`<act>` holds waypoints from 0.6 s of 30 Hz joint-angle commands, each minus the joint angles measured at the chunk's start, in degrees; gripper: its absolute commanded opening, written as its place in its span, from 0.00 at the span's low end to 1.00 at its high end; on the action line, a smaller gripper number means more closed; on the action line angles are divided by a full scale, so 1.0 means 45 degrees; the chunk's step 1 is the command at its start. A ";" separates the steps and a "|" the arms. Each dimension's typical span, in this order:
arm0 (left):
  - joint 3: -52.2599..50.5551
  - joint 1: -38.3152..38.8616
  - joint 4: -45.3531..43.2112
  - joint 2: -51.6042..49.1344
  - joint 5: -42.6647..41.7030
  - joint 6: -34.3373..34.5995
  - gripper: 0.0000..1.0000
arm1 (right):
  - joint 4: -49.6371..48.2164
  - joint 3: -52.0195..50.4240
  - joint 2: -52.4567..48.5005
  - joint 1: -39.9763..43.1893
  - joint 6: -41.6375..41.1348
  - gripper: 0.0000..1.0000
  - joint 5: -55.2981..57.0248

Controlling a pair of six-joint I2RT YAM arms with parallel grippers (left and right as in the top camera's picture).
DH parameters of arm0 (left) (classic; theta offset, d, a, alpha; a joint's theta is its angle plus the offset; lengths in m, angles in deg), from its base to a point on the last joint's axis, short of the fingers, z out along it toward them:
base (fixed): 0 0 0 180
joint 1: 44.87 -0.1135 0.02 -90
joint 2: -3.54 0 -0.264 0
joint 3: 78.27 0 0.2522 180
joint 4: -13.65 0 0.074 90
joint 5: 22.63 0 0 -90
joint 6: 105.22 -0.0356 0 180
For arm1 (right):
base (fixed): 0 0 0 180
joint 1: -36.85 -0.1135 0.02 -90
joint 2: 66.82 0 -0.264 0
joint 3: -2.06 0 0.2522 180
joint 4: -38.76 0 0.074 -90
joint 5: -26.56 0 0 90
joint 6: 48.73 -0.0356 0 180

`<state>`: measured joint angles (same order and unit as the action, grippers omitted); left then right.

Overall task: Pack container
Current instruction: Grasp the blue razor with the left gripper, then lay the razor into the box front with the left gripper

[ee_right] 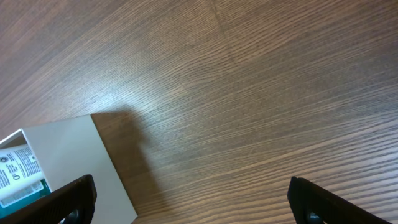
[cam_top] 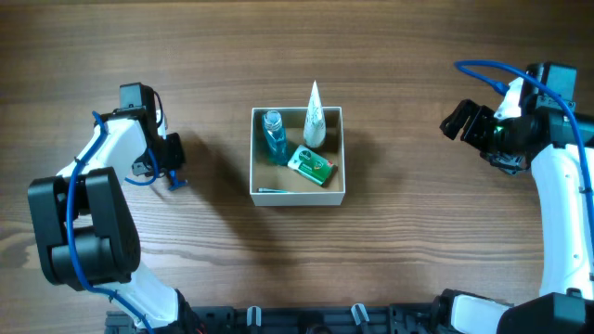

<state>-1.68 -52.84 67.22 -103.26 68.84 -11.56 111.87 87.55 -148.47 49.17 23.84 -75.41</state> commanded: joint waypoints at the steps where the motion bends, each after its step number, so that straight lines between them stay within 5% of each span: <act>1: -0.0559 -0.0044 0.0243 -0.0403 -0.0369 -0.0053 0.23 | 0.0019 0.0039 -0.0073 0.0019 0.0214 1.00 0.0165; 6: -0.0554 -0.0044 0.0243 -0.0384 -0.0369 -0.0053 0.04 | 0.0107 0.0039 -0.0073 0.0019 0.0209 1.00 0.0165; 14: 0.0816 0.0117 0.1909 0.1321 -0.0389 -0.0155 0.04 | 0.0160 0.0039 -0.0073 0.0019 0.0214 1.00 0.0160; 18: 0.2273 0.1253 0.3531 0.4051 -0.1666 -0.1787 0.04 | 0.0151 0.0039 -0.0073 0.0019 0.0214 1.00 0.0160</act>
<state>2.34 -51.48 80.40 -96.18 67.40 -13.33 112.55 87.55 -148.47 49.17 23.84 -75.38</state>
